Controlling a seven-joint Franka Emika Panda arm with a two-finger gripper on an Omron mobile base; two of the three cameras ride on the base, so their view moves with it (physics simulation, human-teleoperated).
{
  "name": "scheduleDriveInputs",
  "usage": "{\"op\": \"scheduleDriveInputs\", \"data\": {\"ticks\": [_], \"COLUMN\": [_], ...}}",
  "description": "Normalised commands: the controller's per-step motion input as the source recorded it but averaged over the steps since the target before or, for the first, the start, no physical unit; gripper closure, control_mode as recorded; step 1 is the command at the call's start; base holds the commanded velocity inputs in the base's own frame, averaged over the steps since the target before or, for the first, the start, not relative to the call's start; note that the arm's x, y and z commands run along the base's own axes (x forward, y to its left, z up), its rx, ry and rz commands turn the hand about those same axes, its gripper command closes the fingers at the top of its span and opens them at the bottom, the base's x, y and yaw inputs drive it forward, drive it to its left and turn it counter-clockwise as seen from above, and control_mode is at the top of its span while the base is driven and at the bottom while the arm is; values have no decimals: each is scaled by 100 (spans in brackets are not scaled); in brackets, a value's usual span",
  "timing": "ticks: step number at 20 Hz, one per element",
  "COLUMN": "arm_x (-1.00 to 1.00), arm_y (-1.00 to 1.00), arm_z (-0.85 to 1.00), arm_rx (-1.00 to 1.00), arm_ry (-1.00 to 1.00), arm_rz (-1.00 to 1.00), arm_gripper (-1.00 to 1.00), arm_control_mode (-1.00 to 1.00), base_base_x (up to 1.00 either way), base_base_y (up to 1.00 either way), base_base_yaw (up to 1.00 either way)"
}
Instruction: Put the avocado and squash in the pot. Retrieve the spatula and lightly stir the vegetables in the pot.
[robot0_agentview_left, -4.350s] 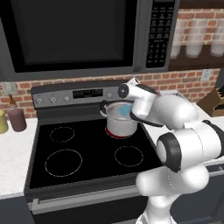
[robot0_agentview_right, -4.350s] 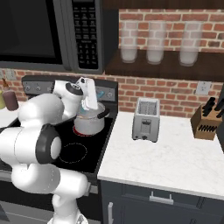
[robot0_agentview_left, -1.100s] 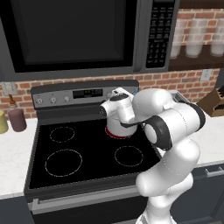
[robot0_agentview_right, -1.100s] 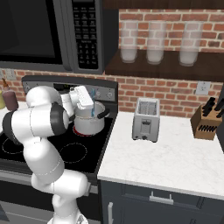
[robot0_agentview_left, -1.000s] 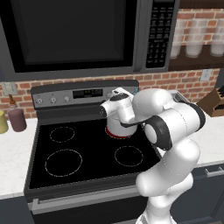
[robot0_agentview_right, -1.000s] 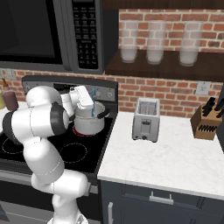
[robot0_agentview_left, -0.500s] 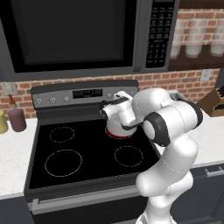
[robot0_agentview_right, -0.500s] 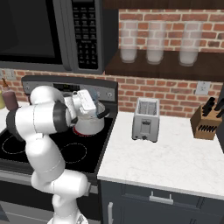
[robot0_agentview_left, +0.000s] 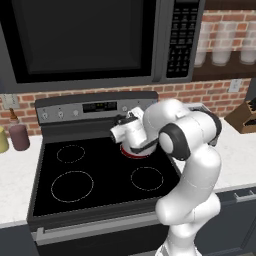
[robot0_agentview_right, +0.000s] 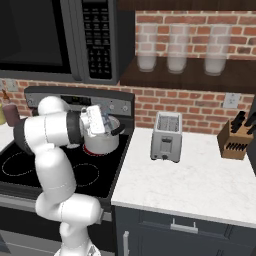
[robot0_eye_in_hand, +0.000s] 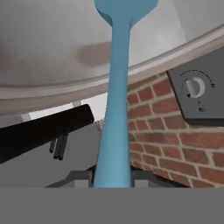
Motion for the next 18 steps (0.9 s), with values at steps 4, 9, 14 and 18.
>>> {"op": "scheduleDriveInputs", "data": {"ticks": [4, 9, 14, 18], "arm_x": [9, 17, 8, 13], "arm_y": [41, 32, 18, 11], "arm_z": [5, 4, 0, 0], "arm_rx": [17, 12, 2, 0], "arm_ry": [6, 17, 9, 0], "arm_rz": [-9, -1, 0, -3], "arm_gripper": [100, 100, 100, 100], "arm_control_mode": [-100, -100, -100, -100], "base_base_x": [0, 0, 0, 0], "base_base_y": [0, 0, 0, 0], "base_base_yaw": [0, 0, 0, 0]}}
